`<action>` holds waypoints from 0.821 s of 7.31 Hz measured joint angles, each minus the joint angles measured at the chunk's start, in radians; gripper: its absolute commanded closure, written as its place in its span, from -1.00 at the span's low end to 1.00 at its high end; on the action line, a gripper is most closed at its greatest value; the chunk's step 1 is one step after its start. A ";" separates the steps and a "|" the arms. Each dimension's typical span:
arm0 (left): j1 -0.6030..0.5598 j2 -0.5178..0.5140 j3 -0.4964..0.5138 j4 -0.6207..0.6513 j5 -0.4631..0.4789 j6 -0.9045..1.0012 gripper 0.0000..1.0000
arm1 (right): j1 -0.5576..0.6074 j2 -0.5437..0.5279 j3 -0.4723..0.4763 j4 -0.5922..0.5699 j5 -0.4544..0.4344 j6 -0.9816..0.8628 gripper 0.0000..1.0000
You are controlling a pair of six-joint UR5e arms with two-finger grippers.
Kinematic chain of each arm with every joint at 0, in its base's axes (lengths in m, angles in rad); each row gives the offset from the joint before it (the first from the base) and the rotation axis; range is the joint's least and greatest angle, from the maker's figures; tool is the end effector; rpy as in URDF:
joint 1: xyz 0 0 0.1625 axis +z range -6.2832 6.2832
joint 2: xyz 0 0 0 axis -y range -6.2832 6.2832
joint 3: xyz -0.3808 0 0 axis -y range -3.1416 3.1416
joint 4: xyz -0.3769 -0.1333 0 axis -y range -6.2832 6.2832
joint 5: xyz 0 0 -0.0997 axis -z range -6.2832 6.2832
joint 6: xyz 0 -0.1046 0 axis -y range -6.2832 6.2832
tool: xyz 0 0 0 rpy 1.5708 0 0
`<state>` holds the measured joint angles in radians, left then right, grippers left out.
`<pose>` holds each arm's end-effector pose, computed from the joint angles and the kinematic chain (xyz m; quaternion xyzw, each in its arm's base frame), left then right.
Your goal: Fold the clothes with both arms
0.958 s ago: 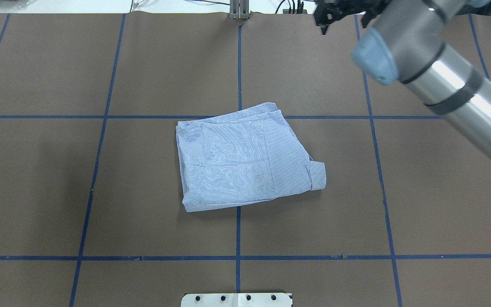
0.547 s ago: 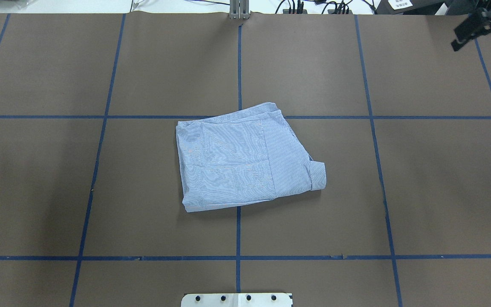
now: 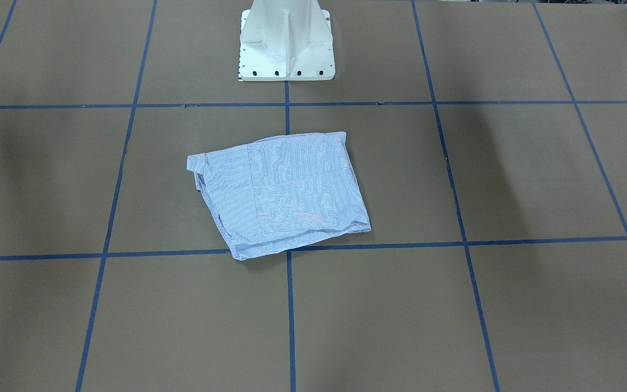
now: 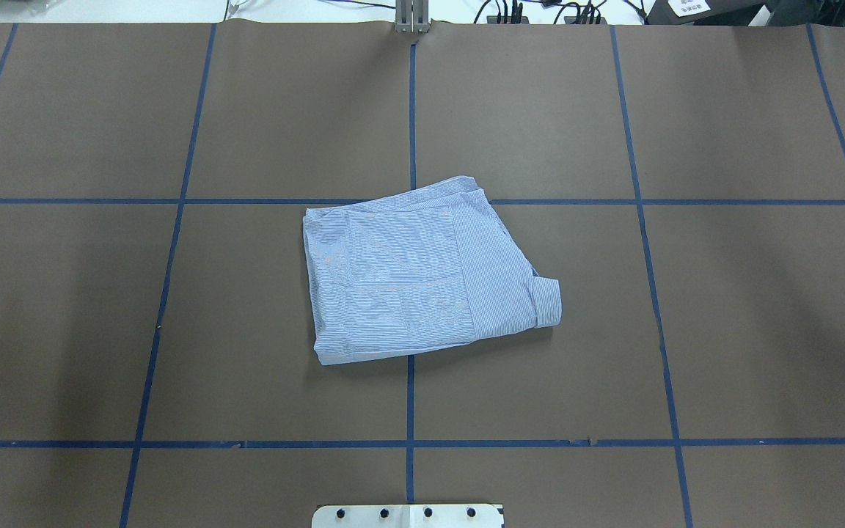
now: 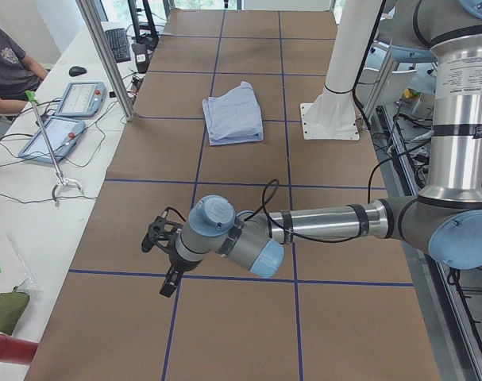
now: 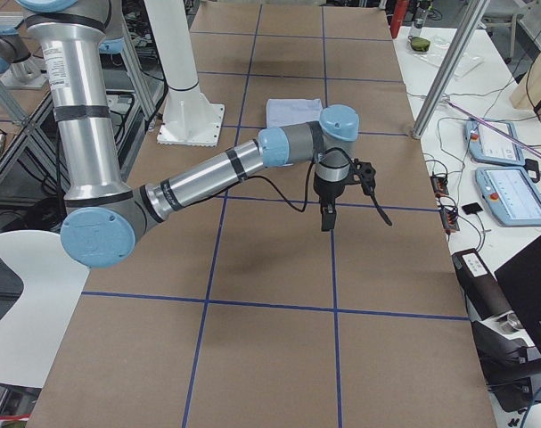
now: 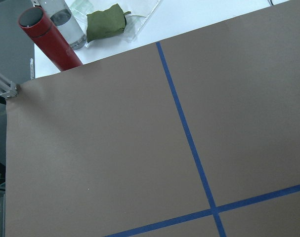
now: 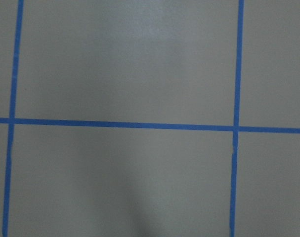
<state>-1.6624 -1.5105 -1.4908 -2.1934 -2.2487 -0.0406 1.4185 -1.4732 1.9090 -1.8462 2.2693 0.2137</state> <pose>-0.1110 -0.4682 0.6212 0.2334 0.3170 0.0187 0.9191 -0.0091 -0.4943 0.4455 0.0119 -0.3491 0.0014 0.9370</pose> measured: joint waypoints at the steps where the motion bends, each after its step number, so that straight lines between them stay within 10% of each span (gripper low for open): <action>1: 0.000 0.025 0.005 -0.001 0.003 0.000 -0.99 | 0.010 -0.038 -0.003 0.000 0.000 -0.004 -1.00; 6: 0.092 -0.016 -0.122 0.382 0.004 -0.003 -0.99 | 0.017 -0.097 -0.028 -0.003 0.003 0.006 -1.00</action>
<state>-1.5699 -1.5264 -1.6130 -1.8117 -2.2445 -0.0439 1.4357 -1.5698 1.8808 -1.8488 2.2727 0.2193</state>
